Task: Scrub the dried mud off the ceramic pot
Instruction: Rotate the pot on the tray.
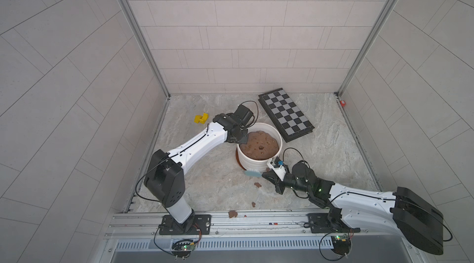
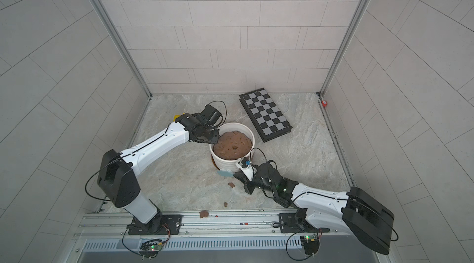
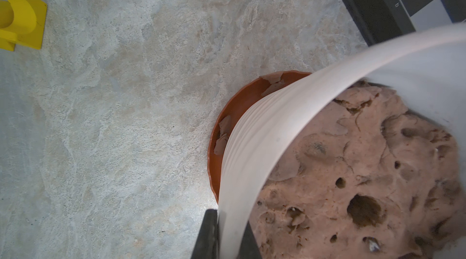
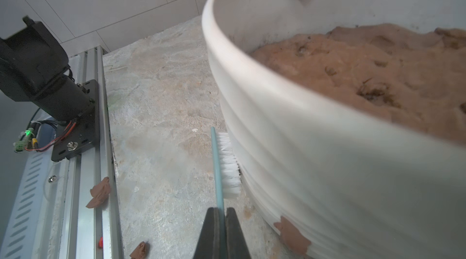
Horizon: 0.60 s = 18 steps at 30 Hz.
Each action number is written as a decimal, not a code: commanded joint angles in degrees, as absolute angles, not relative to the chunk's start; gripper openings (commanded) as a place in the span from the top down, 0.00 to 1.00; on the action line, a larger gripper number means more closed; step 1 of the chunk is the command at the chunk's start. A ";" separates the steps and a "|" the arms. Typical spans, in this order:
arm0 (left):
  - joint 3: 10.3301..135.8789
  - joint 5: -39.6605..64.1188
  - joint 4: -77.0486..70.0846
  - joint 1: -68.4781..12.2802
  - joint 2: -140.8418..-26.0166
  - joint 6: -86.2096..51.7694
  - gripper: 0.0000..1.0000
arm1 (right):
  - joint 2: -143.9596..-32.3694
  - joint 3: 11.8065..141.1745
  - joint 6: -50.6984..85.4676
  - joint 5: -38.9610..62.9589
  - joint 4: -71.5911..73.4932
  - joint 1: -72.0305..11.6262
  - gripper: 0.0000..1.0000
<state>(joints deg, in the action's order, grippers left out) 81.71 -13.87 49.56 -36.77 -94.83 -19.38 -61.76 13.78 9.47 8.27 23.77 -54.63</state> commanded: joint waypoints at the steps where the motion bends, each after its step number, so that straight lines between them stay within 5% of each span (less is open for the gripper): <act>1: 81.64 -8.41 50.53 -36.33 -96.53 -16.74 0.96 | -62.72 12.66 11.90 5.88 25.87 -55.95 1.00; 10: 82.78 -6.68 50.73 -35.58 -96.40 -10.33 0.96 | -63.65 12.46 18.17 30.61 39.49 -55.98 1.00; 18: 83.59 -3.62 50.24 -33.36 -96.89 -4.17 0.99 | -62.68 12.68 18.17 30.53 39.82 -55.94 1.00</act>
<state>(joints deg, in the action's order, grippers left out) 83.00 -10.24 49.82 -34.50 -95.70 -8.69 -64.18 12.32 17.82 29.50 38.59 -55.81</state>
